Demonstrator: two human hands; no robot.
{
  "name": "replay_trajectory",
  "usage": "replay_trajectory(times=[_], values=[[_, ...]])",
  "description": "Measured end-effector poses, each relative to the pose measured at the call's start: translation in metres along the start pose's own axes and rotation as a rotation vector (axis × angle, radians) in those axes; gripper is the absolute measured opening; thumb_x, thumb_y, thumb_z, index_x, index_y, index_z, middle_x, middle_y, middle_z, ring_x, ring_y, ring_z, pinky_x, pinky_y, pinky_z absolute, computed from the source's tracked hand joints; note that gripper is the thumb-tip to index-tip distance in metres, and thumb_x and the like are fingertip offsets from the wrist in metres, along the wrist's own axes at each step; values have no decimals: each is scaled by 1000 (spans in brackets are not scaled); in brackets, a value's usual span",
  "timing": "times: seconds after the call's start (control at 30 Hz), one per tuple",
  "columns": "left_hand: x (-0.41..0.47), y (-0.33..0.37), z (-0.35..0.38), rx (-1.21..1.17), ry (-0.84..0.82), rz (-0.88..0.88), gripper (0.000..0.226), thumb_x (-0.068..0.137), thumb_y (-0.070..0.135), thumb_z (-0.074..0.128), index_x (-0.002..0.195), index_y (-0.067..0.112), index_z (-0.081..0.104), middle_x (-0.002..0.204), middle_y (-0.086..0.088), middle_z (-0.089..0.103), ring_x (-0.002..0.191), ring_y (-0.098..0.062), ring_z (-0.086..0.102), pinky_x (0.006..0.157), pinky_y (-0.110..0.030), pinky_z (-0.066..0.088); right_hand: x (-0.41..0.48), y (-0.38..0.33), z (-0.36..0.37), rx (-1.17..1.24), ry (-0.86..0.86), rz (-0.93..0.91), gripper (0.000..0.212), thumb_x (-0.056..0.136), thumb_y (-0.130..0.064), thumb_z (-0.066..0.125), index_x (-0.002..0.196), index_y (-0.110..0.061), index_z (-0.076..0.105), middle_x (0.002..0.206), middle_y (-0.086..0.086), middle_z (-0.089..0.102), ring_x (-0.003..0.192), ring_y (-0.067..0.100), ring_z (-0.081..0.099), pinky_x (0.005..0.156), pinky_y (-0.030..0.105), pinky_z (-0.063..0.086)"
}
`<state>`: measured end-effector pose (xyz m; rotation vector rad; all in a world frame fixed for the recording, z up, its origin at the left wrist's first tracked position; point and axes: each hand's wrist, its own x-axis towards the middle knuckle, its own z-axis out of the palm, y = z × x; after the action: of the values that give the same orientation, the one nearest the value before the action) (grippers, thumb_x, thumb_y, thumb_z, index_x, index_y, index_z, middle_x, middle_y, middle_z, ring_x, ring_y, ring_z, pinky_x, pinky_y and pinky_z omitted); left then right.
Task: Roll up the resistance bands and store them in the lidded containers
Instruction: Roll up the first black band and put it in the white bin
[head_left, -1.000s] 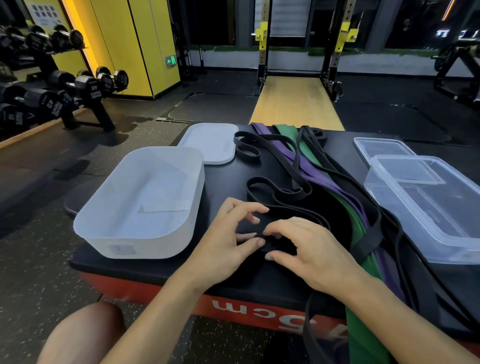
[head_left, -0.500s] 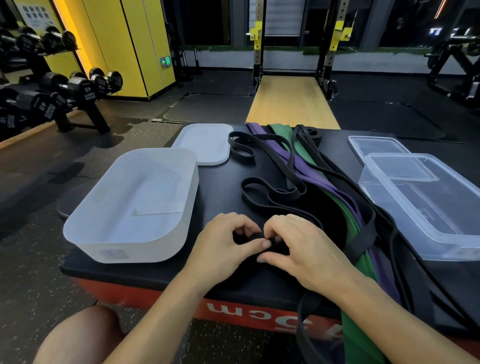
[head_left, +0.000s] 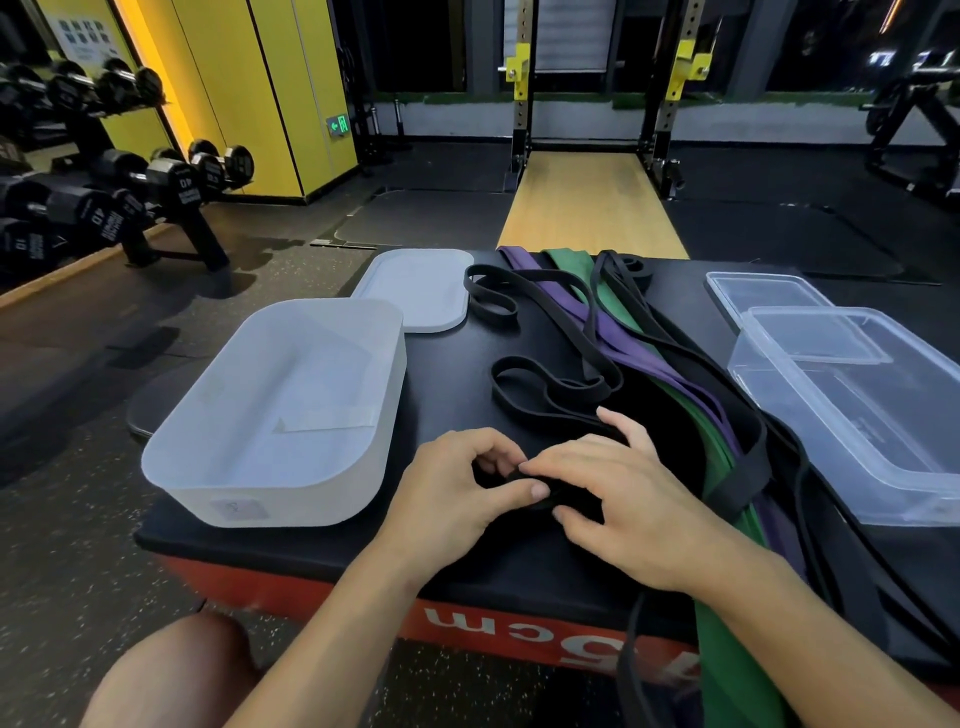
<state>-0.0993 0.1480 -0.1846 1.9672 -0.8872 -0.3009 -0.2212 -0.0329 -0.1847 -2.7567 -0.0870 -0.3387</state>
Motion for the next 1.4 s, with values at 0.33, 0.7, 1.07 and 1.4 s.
replay_trajectory(times=[0.33,0.7,1.07,1.4], values=[[0,-6,-6,-60,-23,67,23,82,29,87,100,37,76,95,20,74,100,-2,67,89,-14,45,2,-7,3,-173,120,-32,36,91,-46,65,124,-35,57,114,-22,59,108,0,55,121,35,25],[5,-4,0,-47,-92,55,17,87,37,83,100,40,73,100,21,75,102,0,68,89,-20,49,8,-12,5,-171,145,56,37,85,-69,52,96,-34,51,81,-20,53,80,5,51,99,32,41],[6,-8,1,-7,-94,57,18,85,44,81,99,45,70,99,18,70,104,-4,62,92,-30,49,-3,-20,-9,-164,58,199,36,72,-23,54,102,-38,42,83,-25,48,88,-1,52,124,28,16],[5,-5,-1,33,-141,96,22,92,41,76,112,49,76,105,23,61,108,2,59,95,-22,47,-1,-21,-4,-237,153,224,31,69,-34,52,101,-32,48,91,-19,42,83,9,46,105,32,34]])
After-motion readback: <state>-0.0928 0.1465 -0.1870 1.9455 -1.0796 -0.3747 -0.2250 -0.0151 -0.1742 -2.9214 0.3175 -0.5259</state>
